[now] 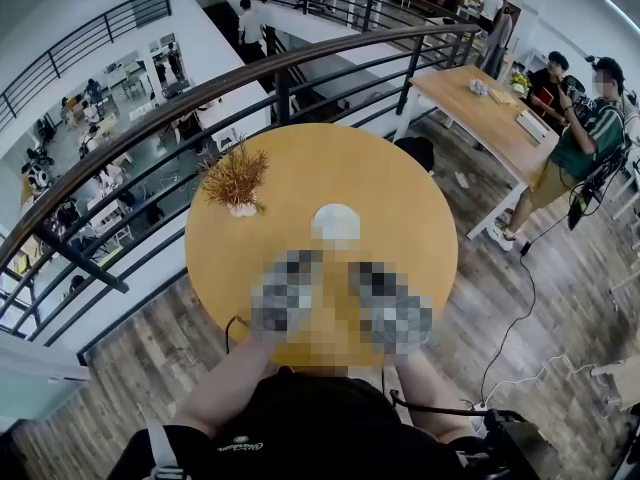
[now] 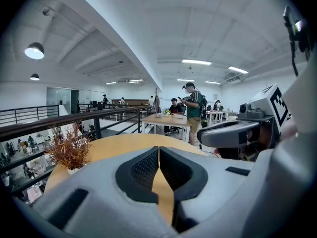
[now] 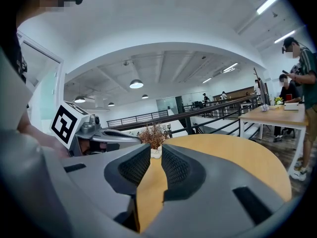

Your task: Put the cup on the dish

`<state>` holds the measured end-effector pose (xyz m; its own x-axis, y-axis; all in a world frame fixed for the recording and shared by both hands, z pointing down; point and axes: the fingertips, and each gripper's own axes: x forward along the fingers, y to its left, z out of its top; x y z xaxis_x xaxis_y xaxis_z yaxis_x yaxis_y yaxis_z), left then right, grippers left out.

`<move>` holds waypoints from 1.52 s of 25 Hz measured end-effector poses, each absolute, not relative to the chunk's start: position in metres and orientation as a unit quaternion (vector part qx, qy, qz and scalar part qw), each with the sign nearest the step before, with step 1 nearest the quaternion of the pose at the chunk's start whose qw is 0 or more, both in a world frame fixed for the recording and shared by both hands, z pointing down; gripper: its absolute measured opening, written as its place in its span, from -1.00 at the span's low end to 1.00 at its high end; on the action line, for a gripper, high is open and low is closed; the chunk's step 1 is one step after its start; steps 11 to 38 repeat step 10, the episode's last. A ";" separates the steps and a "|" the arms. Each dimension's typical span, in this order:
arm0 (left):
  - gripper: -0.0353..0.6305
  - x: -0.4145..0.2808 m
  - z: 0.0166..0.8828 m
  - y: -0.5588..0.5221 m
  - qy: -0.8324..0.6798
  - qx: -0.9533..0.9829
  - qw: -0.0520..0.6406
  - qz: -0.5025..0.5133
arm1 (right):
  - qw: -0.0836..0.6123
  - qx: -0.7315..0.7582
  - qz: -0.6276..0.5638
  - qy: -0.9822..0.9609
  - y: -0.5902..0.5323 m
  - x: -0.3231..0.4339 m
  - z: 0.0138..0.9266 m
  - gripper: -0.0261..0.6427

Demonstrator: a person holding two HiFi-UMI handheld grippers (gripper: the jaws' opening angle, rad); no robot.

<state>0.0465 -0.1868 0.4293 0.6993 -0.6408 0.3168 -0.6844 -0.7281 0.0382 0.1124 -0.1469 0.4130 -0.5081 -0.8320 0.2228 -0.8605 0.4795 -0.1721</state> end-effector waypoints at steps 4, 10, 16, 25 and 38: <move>-0.87 0.046 0.430 -0.186 -0.360 0.918 0.078 0.144 | 0.056 0.490 0.133 -0.859 -0.146 0.111 0.414 -0.71; -0.87 0.048 0.430 -0.187 -0.359 0.919 0.077 0.146 | 0.059 0.488 0.131 -0.861 -0.148 0.111 0.413 -0.71; -0.87 0.048 0.430 -0.187 -0.359 0.919 0.077 0.146 | 0.059 0.488 0.131 -0.861 -0.148 0.111 0.413 -0.71; -0.87 0.048 0.430 -0.187 -0.359 0.919 0.077 0.146 | 0.059 0.488 0.131 -0.861 -0.148 0.111 0.413 -0.71; -0.87 0.048 0.430 -0.187 -0.359 0.919 0.077 0.146 | 0.059 0.488 0.131 -0.861 -0.148 0.111 0.413 -0.71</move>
